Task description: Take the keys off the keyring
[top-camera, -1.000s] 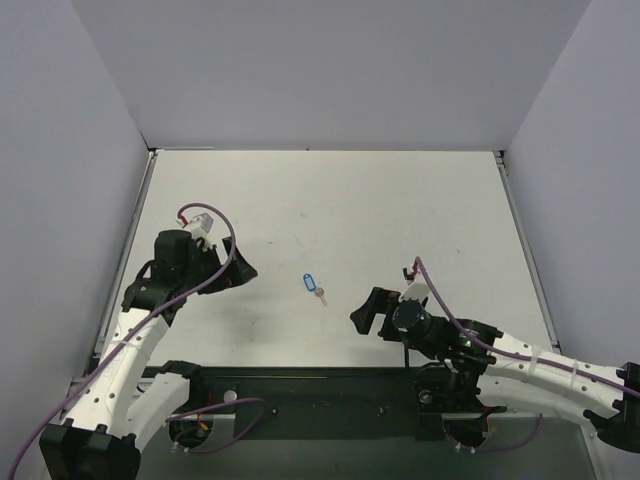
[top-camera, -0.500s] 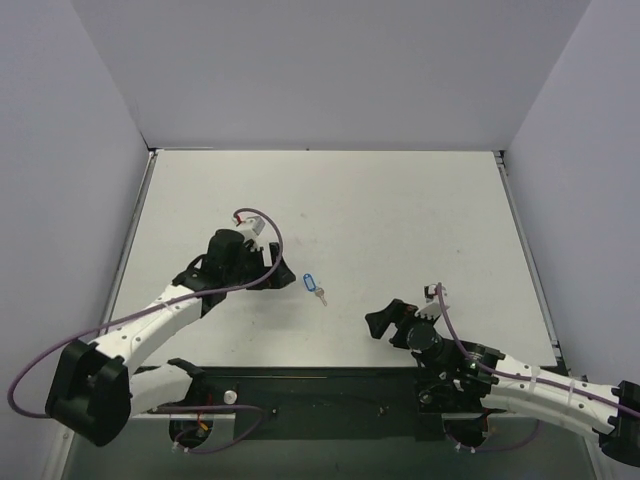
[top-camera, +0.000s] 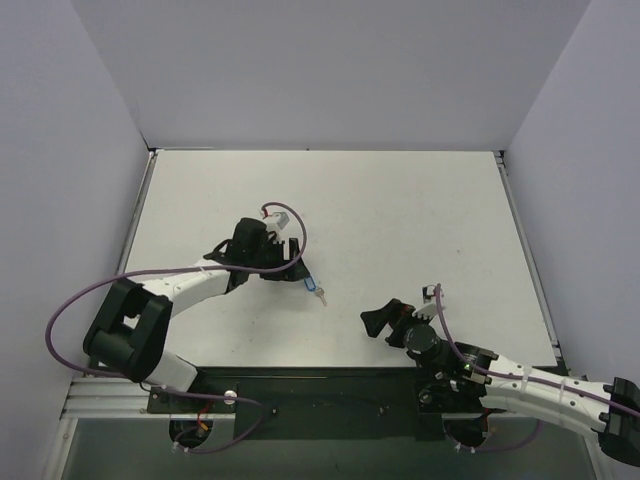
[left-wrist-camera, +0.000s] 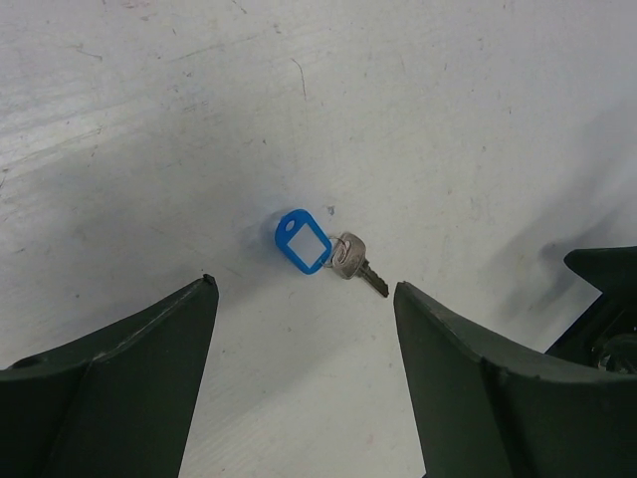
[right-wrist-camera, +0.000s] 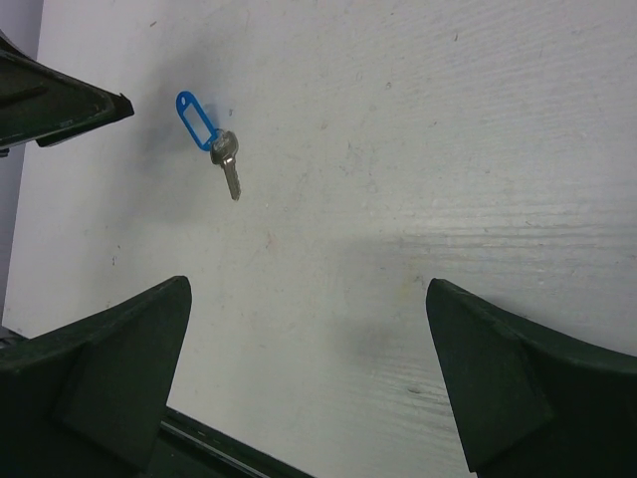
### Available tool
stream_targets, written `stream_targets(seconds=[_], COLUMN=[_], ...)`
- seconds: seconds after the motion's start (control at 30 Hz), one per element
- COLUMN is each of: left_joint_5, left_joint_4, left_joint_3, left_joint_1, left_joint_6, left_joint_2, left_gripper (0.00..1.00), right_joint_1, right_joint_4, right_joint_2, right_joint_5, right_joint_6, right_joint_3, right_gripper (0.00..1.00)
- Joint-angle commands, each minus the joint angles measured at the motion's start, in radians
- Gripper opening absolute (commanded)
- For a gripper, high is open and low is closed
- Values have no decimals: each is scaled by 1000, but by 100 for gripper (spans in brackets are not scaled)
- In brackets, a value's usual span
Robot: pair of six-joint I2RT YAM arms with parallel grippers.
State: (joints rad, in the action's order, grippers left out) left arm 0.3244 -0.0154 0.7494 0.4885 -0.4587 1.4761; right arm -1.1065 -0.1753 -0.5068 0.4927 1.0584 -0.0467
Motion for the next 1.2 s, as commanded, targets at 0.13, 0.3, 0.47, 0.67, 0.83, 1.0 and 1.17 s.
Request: stream_targets(seconds=[0.13, 0.3, 0.47, 0.67, 0.83, 1.0, 1.17], left_joint_5=[59, 82, 93, 82, 62, 31, 2], left_joint_4=[104, 121, 126, 123, 127, 108, 89], left_joint_3=[74, 103, 122, 131, 113, 102, 97], left_joint_1=[19, 33, 41, 67, 88, 102, 113], left_joint_6=[28, 35, 28, 22, 23, 37, 51], left_joint_2=[99, 171, 223, 247, 242, 237, 239], left_gripper=[80, 79, 76, 67, 63, 59, 54], right_joint_1=[34, 54, 74, 97, 108, 111, 112], right_joint_4=[-165, -204, -219, -227, -231, -234, -231], right_joint_2=[-113, -141, -145, -139, -139, -141, -141], right_joint_5=[-55, -85, -108, -128, -138, -146, -146], right_joint_6=[-5, -3, 3, 9, 11, 11, 12], right_joint_3=[73, 84, 96, 108, 113, 114, 116], right_gripper=[100, 100, 100, 100, 100, 100, 100])
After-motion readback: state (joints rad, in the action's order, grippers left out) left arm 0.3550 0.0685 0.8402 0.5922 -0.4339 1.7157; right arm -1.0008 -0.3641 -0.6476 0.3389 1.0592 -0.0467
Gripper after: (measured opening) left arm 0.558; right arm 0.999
